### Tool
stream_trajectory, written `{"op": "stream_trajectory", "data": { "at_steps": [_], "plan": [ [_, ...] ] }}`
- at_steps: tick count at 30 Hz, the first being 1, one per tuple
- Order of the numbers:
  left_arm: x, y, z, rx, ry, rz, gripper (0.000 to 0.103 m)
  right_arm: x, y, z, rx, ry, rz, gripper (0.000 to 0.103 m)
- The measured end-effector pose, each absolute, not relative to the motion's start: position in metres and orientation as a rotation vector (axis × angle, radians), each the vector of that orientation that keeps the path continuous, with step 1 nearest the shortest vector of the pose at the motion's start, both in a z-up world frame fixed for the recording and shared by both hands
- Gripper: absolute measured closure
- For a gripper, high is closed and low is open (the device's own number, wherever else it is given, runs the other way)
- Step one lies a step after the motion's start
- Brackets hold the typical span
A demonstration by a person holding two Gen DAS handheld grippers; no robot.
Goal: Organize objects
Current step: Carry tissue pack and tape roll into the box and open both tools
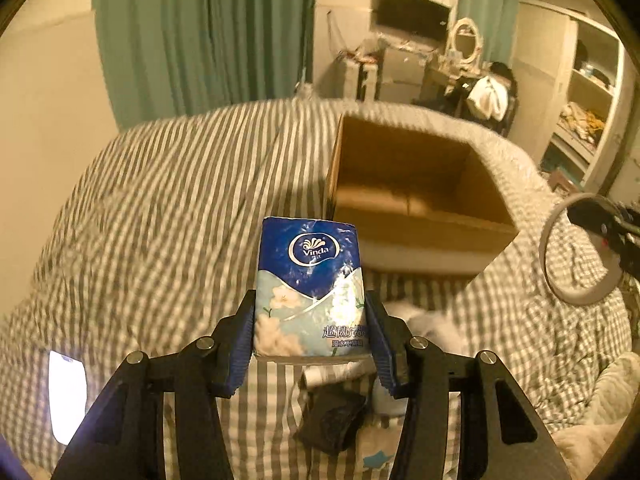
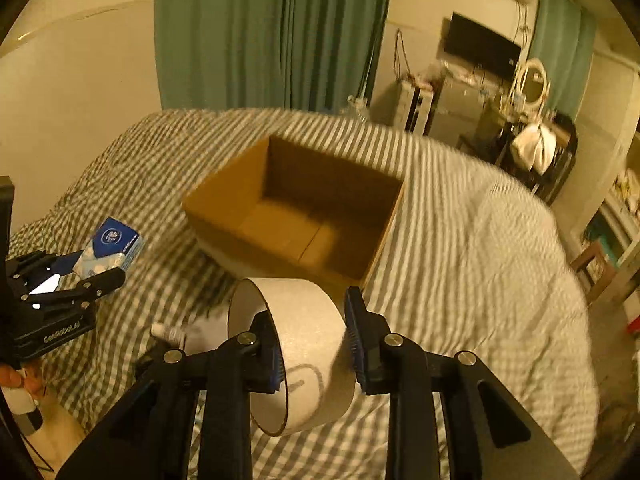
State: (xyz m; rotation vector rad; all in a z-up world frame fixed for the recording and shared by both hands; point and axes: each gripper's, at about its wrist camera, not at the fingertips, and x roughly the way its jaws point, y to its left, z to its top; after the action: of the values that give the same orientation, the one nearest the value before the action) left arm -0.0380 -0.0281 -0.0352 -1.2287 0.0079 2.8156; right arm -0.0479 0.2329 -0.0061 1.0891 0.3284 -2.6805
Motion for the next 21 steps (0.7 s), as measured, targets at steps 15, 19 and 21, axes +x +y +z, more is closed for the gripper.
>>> {"op": "stream_trajectory", "data": {
  "at_steps": [15, 19, 21],
  "plan": [
    [-0.158, 0.009, 0.024, -1.050, 0.076, 2.783, 0.051, -0.167, 0.191, 0.056, 1.061, 0.378, -2.720, 0.078],
    [-0.184, 0.026, -0.005, -1.116, 0.102, 2.739, 0.051, -0.193, 0.192, 0.030, 1.119, 0.343, -2.714, 0.078],
    [-0.192, 0.030, -0.022, -1.148, 0.110, 2.718, 0.051, -0.203, 0.197, 0.012, 1.164, 0.334, -2.701, 0.078]
  ]
}}
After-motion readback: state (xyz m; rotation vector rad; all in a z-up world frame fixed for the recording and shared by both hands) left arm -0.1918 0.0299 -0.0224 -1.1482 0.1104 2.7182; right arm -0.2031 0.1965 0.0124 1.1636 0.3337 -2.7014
